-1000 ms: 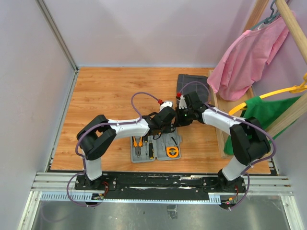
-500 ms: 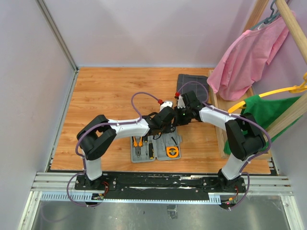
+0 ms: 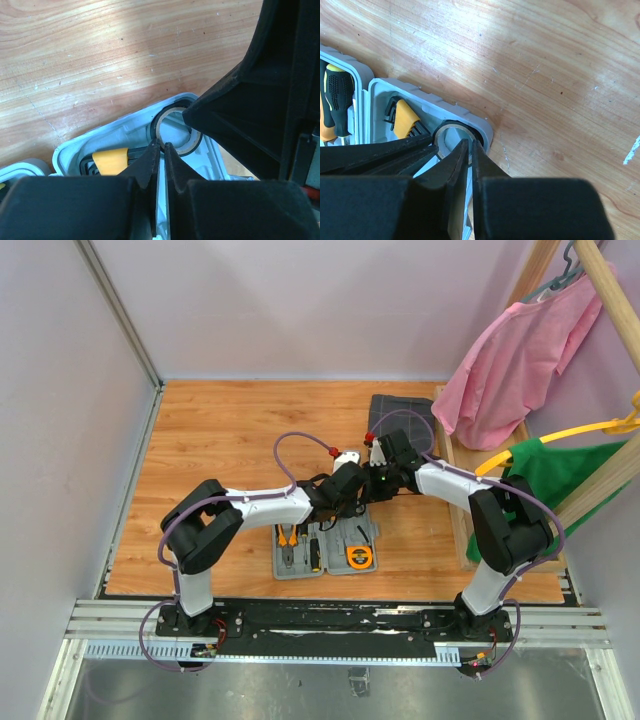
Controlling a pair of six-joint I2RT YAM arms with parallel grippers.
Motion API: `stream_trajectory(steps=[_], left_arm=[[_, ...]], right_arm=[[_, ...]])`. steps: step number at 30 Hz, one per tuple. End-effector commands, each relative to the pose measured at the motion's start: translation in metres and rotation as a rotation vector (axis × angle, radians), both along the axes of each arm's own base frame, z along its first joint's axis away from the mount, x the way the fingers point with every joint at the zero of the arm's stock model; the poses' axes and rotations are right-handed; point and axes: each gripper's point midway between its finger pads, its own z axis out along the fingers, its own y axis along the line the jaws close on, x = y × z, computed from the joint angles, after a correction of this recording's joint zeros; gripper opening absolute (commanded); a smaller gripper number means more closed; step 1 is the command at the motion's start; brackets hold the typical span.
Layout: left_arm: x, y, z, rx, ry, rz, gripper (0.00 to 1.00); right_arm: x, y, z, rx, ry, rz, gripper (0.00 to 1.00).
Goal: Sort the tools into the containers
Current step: Adjust the engineering item in the storage box.
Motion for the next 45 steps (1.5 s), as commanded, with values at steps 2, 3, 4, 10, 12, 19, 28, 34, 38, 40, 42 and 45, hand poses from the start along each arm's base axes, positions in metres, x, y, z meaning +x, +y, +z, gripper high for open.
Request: stream_trajectory(steps=[2, 3, 4, 10, 12, 19, 28, 34, 38, 40, 42, 45], left_arm=[[-0.032, 0.034, -0.057, 0.185, 0.157, -0.010, 0.07], [-0.033, 0.036, -0.060, 0.195, 0.165, -0.009, 0.07], [-0.035, 0.038, -0.063, 0.206, 0.174, -0.012, 0.07], [-0.045, 0.051, -0.081, 0.270, 0.225, -0.020, 0.07], [-0.049, 0.054, -0.086, 0.281, 0.238, -0.023, 0.06], [-0.064, 0.064, -0.106, 0.332, 0.295, -0.041, 0.06], [-0.092, 0.087, -0.136, 0.450, 0.381, -0.069, 0.05], [-0.108, 0.105, -0.146, 0.562, 0.440, -0.107, 0.04], [-0.122, 0.114, -0.151, 0.602, 0.489, -0.150, 0.02], [-0.128, 0.117, -0.155, 0.626, 0.509, -0.173, 0.02], [-0.135, 0.121, -0.159, 0.653, 0.538, -0.194, 0.02], [-0.144, 0.126, -0.163, 0.697, 0.564, -0.224, 0.01]], right_arm=[[0.003, -0.011, -0.010, -0.032, 0.009, -0.022, 0.08], [0.003, -0.011, -0.011, -0.032, 0.010, -0.022, 0.08], [0.002, -0.012, -0.011, -0.034, 0.013, -0.022, 0.08], [0.001, -0.012, -0.013, -0.036, 0.023, -0.026, 0.08], [-0.001, -0.013, -0.013, -0.040, 0.028, -0.027, 0.08], [-0.005, -0.016, -0.017, -0.052, 0.045, -0.030, 0.08], [-0.012, -0.020, -0.019, -0.060, 0.059, -0.043, 0.08], [-0.016, -0.021, -0.019, -0.058, 0.063, -0.045, 0.08], [-0.019, -0.020, -0.019, -0.051, 0.060, -0.044, 0.08], [-0.020, -0.020, -0.019, -0.050, 0.059, -0.043, 0.08], [-0.021, -0.021, -0.019, -0.049, 0.058, -0.044, 0.08], [-0.022, -0.020, -0.019, -0.043, 0.056, -0.047, 0.08]])
